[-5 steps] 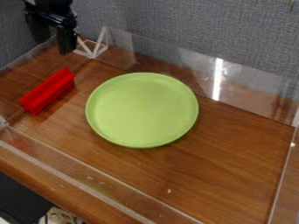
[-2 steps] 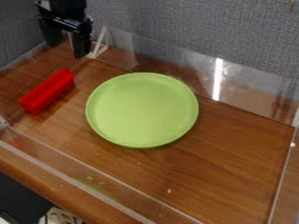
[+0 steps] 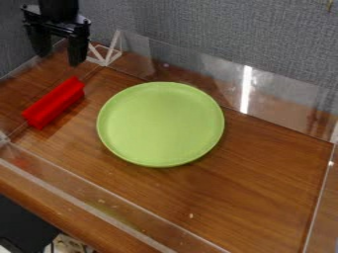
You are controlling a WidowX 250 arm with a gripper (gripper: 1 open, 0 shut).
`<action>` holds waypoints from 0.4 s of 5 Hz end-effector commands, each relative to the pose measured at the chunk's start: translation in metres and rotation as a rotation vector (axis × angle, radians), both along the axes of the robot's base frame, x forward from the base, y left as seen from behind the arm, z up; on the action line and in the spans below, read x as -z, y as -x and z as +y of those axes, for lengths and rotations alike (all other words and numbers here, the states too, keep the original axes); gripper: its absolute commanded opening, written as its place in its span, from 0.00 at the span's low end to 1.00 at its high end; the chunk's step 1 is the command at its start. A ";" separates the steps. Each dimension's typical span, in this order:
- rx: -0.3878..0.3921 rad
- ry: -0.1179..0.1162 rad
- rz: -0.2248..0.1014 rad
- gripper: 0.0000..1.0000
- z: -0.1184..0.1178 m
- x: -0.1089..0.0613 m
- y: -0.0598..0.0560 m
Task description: Put the red object on the left side
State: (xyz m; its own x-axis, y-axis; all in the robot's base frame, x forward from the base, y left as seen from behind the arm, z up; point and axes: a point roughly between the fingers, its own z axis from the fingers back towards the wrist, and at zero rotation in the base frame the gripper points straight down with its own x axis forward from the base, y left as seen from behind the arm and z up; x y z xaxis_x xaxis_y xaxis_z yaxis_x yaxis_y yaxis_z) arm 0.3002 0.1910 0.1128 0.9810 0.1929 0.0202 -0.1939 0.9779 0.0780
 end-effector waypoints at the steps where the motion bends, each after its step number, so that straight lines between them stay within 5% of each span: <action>1: 0.011 -0.048 -0.068 1.00 -0.004 -0.036 0.001; 2: 0.047 -0.057 -0.068 1.00 -0.014 -0.045 0.003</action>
State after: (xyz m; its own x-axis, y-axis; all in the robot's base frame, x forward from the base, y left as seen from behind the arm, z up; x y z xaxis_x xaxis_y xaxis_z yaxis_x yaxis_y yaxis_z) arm 0.2967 0.1771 0.1342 0.9885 0.1480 0.0303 -0.1502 0.9843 0.0926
